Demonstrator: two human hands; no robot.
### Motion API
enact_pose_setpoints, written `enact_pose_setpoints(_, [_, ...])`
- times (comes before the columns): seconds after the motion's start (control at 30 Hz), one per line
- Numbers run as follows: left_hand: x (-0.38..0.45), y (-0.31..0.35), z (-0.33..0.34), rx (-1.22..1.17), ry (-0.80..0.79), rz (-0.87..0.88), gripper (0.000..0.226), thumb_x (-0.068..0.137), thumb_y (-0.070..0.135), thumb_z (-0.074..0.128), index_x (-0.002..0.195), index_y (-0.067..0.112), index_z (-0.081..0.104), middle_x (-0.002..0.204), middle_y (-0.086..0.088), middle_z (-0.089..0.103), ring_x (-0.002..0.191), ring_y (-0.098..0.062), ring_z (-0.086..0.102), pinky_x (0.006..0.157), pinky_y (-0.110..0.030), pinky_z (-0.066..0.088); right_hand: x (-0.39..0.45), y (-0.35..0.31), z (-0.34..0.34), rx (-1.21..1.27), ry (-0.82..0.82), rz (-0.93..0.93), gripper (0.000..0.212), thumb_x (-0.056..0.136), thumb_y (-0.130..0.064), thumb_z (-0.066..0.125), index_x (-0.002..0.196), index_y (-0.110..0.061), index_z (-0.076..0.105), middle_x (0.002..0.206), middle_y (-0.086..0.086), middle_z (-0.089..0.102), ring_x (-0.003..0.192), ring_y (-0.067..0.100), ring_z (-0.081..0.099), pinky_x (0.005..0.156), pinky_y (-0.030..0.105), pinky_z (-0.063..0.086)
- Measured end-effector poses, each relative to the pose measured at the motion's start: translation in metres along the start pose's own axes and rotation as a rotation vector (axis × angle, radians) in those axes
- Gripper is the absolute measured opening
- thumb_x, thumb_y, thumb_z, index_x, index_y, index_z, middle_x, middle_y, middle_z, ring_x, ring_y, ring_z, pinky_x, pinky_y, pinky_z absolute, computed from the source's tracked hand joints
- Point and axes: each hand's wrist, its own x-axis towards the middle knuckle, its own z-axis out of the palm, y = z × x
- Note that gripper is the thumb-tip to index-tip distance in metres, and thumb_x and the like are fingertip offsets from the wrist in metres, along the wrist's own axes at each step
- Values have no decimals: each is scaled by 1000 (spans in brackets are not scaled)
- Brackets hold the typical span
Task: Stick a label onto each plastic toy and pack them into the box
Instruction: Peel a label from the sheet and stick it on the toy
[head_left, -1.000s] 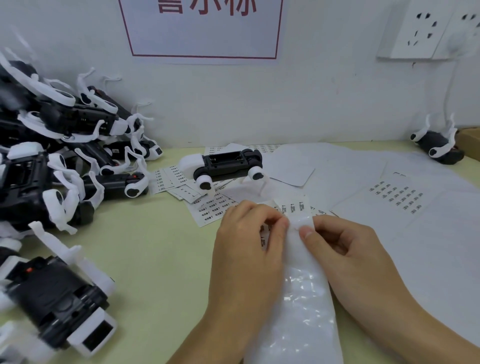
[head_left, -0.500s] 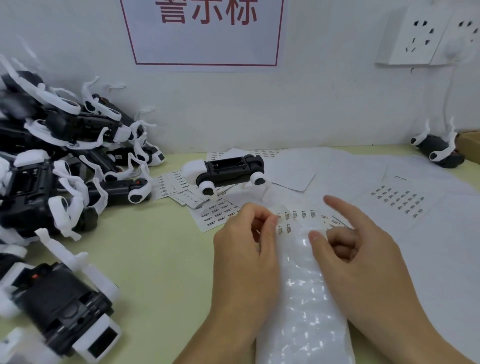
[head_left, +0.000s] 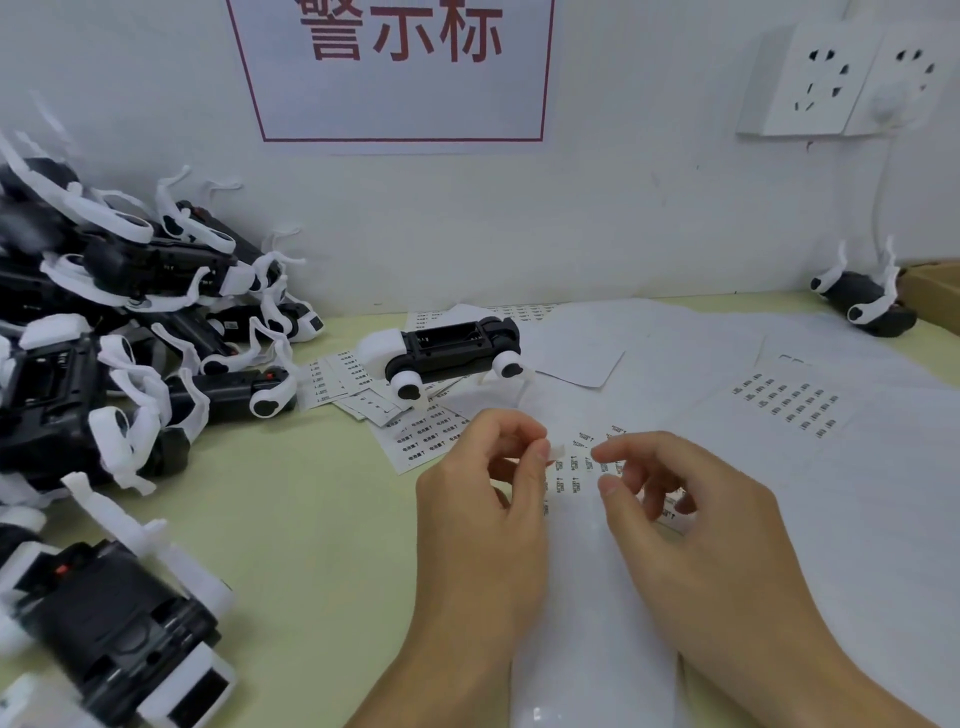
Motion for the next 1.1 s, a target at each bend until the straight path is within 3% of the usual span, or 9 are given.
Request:
enact_pose_setpoints(0.1, [0,0,1,-1,-11,12,15,92,14,68,84,26,66,80,16,70,67,-7,61,56,-16,45,1,-2,-2,62,-28,19,18,79,-19,68,66,-30,70,62,-15,60,63,6,53,60,7,39])
enact_pose_setpoints(0.2, [-1,1,1,17,-4,47,16,90,16,70,80,27,65,77,17,69,68,-7,60,54,-13,42,2,-4,-3,137,-82,56,20,81,-21,67,62,-27,73,58,-12,63,55,5,49,55,10,39])
enact_pose_setpoints(0.5, [-2,2,2,9,-22,75,15,84,19,78,78,26,67,75,16,68,68,-8,60,52,-12,41,5,-7,-7,306,-97,126,21,88,-18,67,75,-30,79,78,-12,75,76,7,65,66,6,45])
enact_pose_setpoints(0.63, [-1,2,2,7,-31,64,14,81,21,80,78,27,68,75,16,68,68,-7,61,52,-11,41,5,-9,-8,354,-97,143,33,88,-13,67,83,-45,75,81,-13,75,81,9,66,67,6,46])
enact_pose_setpoints(0.97, [-1,0,2,-2,-102,16,8,83,19,79,81,25,74,74,15,71,72,-6,63,56,-12,43,6,-8,-10,387,-145,123,40,90,-5,64,85,-42,77,70,-7,67,64,1,57,61,6,43])
enact_pose_setpoints(1.1, [-1,2,1,-37,-93,8,6,84,19,77,81,23,73,73,11,71,70,-7,62,56,-14,43,6,-7,-10,365,-196,100,46,91,-4,61,86,-48,77,71,-7,67,67,11,57,61,9,44])
